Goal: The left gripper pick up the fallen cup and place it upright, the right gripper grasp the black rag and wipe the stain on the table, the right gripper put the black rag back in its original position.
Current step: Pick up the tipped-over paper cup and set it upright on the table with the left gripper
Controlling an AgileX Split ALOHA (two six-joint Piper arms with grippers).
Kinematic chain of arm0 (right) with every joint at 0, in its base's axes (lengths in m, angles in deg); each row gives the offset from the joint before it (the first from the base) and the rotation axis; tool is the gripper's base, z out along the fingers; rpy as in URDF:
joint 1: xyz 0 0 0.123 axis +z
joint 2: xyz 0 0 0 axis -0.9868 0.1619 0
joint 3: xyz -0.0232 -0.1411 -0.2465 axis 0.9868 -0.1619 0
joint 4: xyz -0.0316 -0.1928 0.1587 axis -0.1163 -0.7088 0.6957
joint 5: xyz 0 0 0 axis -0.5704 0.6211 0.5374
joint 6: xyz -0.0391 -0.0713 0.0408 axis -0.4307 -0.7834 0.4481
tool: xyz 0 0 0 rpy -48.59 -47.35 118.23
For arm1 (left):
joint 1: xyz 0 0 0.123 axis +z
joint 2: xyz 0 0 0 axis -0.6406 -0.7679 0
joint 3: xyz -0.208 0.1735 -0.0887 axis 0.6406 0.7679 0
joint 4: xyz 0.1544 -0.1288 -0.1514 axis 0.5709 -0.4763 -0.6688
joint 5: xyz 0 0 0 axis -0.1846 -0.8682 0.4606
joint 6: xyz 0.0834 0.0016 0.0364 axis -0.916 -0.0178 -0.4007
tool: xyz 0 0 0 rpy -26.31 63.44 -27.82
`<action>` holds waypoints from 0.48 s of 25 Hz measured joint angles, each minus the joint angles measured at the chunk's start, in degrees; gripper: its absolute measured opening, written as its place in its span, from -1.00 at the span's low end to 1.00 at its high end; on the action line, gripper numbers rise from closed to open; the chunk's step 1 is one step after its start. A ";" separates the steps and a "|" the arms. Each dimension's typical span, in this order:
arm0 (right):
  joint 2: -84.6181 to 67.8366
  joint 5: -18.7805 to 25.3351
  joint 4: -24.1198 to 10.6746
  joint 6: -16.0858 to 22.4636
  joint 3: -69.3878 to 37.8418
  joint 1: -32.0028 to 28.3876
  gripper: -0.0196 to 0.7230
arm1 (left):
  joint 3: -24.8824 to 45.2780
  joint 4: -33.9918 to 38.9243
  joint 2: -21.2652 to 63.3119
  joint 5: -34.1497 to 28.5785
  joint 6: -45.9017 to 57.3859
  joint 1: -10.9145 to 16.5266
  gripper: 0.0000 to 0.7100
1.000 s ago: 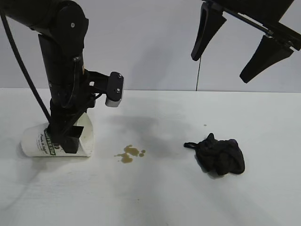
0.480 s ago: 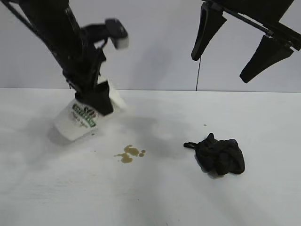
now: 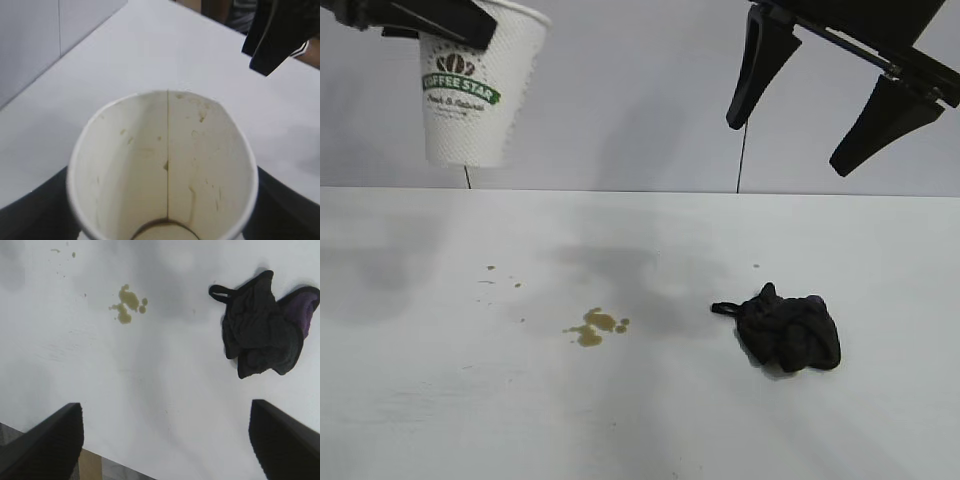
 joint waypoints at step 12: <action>0.00 0.00 0.00 0.00 0.00 0.00 0.73 | 18.64 -20.25 0.00 14.34 -33.99 0.69 0.51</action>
